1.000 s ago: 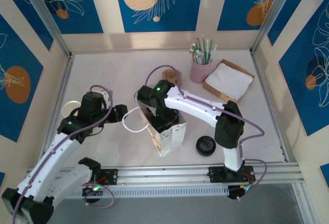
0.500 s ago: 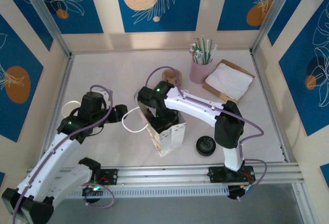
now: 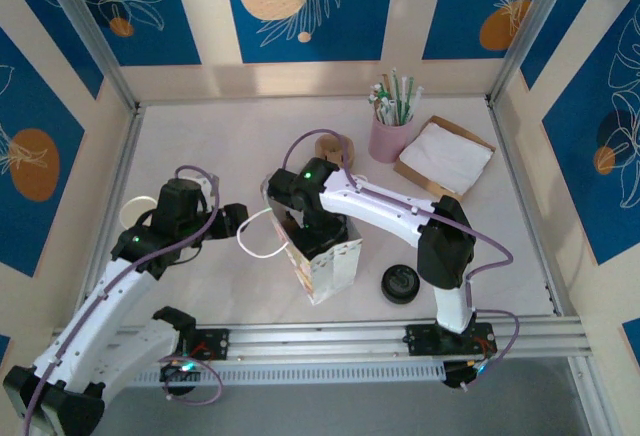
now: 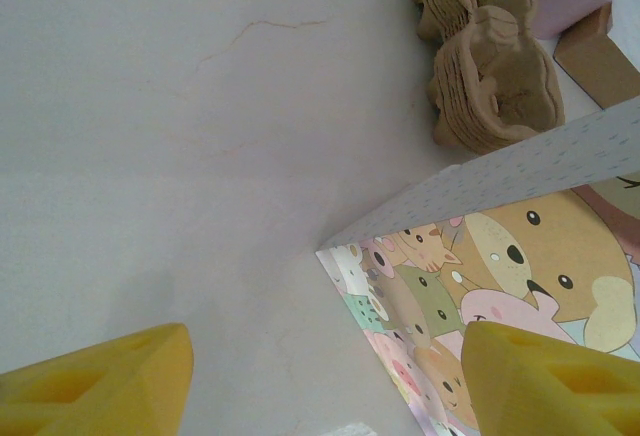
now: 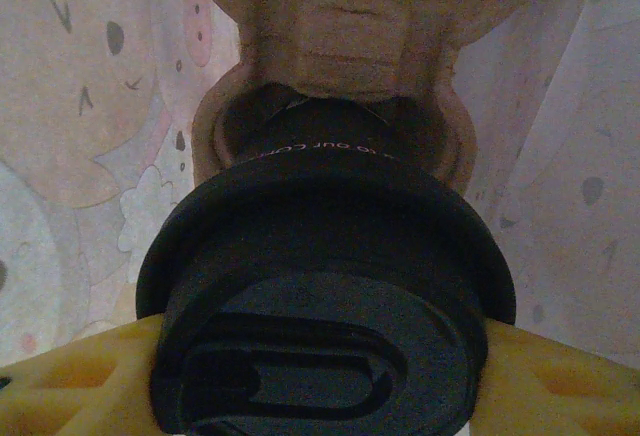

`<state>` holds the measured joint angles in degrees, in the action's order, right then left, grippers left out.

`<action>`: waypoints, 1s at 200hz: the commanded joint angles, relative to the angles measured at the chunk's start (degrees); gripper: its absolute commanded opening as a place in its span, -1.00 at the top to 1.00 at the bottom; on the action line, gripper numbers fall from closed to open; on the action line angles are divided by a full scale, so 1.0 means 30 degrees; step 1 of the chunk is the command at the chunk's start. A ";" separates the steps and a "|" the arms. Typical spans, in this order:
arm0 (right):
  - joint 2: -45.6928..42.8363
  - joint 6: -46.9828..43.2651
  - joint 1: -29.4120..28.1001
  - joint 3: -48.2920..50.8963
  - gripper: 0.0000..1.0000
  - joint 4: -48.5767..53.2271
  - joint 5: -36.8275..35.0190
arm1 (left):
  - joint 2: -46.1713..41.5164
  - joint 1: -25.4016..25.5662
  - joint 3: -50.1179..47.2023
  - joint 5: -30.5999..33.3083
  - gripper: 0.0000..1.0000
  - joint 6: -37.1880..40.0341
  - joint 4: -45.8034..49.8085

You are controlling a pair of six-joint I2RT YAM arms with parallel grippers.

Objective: Pack the takeout coffee

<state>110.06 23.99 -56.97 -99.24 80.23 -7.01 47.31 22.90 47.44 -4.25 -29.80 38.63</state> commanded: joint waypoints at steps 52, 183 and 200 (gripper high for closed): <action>0.0584 -0.0171 0.0109 0.0997 -0.27 -0.0017 0.0622 | -0.0242 -0.0102 0.0651 -0.0106 -0.42 0.0179 0.0336; 0.0573 -0.0143 0.0083 0.0990 -0.28 -0.0010 0.0592 | -0.0270 -0.0104 0.0714 -0.0077 -0.43 0.0181 0.0423; 0.0581 -0.0144 0.0068 0.0884 -0.28 0.0070 0.0547 | -0.0268 -0.0102 0.0730 -0.0077 -0.43 0.0195 0.0421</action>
<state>110.04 23.79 -56.75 -98.24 79.50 -5.98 47.31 22.90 47.55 -4.25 -29.80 38.65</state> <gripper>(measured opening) 0.641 0.713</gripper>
